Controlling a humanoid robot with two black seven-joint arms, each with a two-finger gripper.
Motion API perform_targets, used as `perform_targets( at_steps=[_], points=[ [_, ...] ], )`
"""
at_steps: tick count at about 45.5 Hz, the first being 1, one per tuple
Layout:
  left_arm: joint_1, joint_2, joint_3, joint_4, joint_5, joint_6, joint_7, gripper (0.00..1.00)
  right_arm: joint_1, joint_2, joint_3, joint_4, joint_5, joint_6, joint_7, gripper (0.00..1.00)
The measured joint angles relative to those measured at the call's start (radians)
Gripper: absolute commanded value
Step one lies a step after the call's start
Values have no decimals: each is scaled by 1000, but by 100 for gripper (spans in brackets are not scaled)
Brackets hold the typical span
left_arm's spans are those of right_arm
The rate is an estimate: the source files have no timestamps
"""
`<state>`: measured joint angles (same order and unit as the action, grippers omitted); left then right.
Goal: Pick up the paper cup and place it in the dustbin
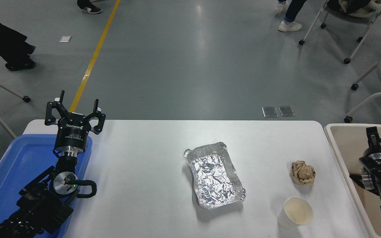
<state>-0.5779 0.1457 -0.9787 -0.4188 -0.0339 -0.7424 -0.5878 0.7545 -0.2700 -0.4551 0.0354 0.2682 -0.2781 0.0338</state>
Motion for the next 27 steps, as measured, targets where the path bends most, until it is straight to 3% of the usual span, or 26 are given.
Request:
perform_targets(
  at_steps=[11,27],
  points=[
    [1,0,0,0,-2,0,0,99,58,3,-71,47,-3,5,1,100],
    [1,-1,0,0,-3,0,0,99,330,-129,-133,475,-7,9,1,100]
  ],
)
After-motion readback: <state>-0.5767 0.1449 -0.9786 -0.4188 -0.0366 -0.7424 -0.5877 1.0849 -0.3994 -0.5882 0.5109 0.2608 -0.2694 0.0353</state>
